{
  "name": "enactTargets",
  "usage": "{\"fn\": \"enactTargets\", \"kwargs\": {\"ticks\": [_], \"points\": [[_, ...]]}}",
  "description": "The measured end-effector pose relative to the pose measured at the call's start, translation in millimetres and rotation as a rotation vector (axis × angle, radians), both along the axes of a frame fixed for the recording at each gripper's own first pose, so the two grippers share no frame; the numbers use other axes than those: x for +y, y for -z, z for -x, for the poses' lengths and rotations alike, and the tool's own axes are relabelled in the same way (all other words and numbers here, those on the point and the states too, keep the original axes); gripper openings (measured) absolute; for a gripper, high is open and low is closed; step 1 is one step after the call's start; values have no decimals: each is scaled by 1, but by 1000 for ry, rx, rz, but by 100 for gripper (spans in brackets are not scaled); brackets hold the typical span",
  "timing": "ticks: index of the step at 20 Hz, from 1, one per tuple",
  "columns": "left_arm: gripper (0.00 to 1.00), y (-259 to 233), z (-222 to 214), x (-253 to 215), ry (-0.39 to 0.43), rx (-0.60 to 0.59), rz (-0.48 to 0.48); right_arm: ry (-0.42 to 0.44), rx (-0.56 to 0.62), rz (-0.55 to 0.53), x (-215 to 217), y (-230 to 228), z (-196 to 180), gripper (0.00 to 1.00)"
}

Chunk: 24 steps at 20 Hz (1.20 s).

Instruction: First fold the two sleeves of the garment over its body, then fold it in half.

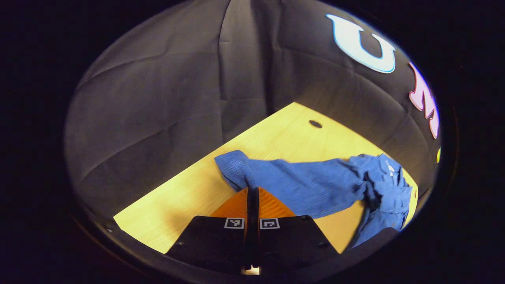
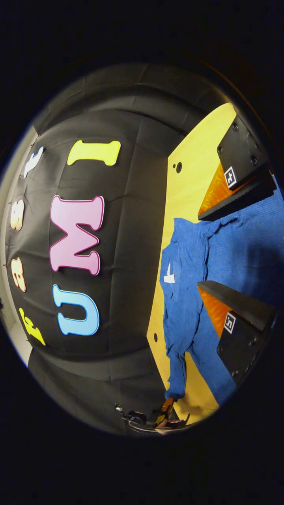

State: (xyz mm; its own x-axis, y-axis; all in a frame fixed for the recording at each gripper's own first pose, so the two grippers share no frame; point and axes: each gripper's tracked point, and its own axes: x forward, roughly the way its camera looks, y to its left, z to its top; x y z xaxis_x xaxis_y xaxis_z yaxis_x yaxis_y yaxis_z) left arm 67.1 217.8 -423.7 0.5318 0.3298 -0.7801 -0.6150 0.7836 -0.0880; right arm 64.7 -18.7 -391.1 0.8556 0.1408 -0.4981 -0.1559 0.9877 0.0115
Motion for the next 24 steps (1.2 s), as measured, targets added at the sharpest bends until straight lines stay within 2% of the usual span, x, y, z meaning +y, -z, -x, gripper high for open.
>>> {"fn": "enactTargets", "kwargs": {"ticks": [4, 8, 11, 14, 16, 19, 20, 21, 23, 24], "points": [[0, -49, -72, -83, 145, -174, 82, 47, 14, 28, -33, 5, 1, 97], [0, -84, -147, -208, 332, -331, 216, 105, 48, 46, -73, 14, 9, 97], [0, -96, -179, -312, 480, -369, 308, 148, 82, 44, -103, 20, 18, 97], [0, -84, -201, -407, 586, -361, 394, 182, 103, 67, -135, 20, 28, 97], [0, -78, -207, -453, 634, -358, 439, 207, 114, 87, -158, 18, 37, 97], [0, -73, -218, -501, 663, -342, 471, 262, 144, 85, -187, 20, 57, 97], [4, -71, -215, -503, 667, -335, 475, 280, 160, 78, -193, 22, 63, 97], [19, -65, -217, -517, 681, -334, 503, 292, 173, 79, -196, 23, 70, 97], [89, -55, -211, -521, 661, -327, 511, 292, 179, 96, -196, 23, 79, 97], [84, -53, -210, -517, 645, -333, 507, 283, 184, 94, -192, 23, 82, 97]]}}
